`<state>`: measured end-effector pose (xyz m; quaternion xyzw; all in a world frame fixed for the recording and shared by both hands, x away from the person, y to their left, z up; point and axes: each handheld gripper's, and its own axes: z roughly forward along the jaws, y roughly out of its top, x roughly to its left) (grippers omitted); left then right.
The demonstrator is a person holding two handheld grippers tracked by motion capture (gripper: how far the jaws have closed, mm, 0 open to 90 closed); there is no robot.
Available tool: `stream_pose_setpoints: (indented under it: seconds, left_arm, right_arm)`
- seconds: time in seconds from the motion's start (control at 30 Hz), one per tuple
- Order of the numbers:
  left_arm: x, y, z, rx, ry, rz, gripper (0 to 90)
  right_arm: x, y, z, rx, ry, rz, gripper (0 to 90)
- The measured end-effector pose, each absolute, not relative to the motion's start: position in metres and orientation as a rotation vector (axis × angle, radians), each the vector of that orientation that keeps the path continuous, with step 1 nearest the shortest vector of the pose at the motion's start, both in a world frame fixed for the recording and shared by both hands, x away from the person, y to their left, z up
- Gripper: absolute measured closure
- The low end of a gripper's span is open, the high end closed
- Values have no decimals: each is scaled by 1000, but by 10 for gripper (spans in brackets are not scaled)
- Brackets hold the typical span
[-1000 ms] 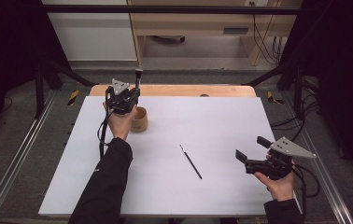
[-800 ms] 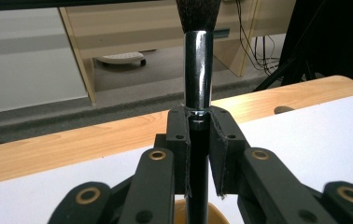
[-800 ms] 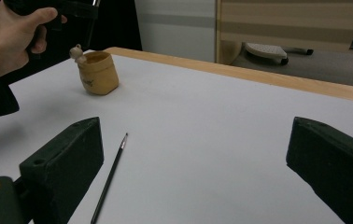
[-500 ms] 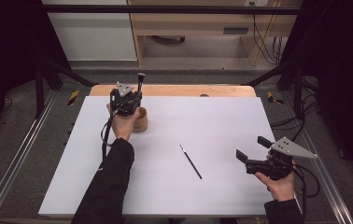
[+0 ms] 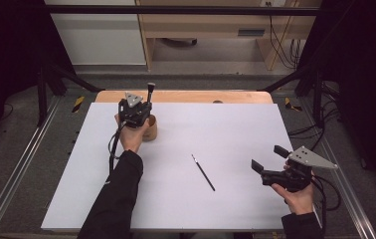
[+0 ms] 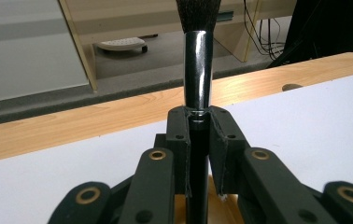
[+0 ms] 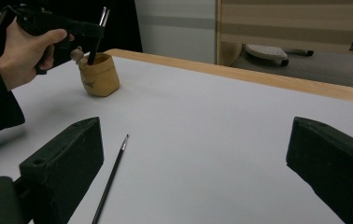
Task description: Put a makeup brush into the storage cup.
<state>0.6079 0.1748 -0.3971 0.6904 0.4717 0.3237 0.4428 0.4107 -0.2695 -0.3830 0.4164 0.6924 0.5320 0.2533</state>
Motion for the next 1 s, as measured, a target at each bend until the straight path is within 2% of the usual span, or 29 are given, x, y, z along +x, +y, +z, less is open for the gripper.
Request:
stream_pose_setpoints:
  seconds: [1.0]
  left_arm:
    - [597,172,-424,1774,1178,795,787]
  right_arm:
    - [410,-267,-382,1124,1883,1449,44]
